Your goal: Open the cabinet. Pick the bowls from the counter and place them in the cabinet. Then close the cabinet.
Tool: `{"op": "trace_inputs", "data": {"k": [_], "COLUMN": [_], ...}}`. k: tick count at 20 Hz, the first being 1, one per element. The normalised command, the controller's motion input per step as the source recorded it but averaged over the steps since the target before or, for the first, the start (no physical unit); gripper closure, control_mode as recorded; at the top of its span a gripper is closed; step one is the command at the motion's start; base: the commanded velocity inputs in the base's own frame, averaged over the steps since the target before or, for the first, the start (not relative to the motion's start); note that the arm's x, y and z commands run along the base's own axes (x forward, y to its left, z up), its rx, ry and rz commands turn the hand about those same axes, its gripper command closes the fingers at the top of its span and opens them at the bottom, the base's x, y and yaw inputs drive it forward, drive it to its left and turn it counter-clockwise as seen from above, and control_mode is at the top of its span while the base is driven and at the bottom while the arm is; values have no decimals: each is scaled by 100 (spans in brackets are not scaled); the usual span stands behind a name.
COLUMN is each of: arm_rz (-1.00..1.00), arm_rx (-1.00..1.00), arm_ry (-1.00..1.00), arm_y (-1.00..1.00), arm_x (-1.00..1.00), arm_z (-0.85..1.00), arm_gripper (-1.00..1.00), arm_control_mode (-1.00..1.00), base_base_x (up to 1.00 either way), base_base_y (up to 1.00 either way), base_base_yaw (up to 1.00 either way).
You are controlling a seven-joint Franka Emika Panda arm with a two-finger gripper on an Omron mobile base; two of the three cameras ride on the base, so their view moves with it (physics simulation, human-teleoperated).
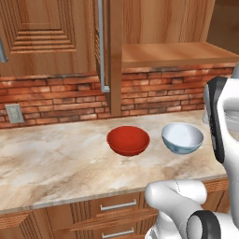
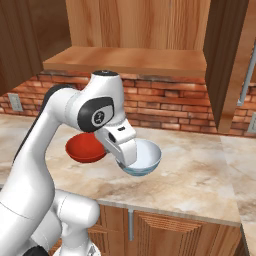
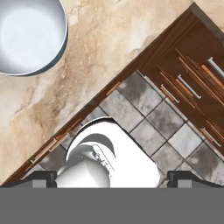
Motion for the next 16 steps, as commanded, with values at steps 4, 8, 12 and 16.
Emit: {"op": "trace_inputs", "data": {"k": [4,8,12,16], "arm_rz": [0,0,0,0], "arm_rx": [0,0,0,0], "arm_ry": [0,0,0,0], "arm_y": [0,-1,-11,-13], "arm_x": [27,28,27,20], "arm_z": [-18,-9,-10,-10], "arm_gripper": [-100,-100,-100,-100], "arm_control_mode": [-100,-100,-100,-100], "base_base_x": [0,0,0,0], "base_base_y": [0,0,0,0], "base_base_yaw": [0,0,0,0]}}
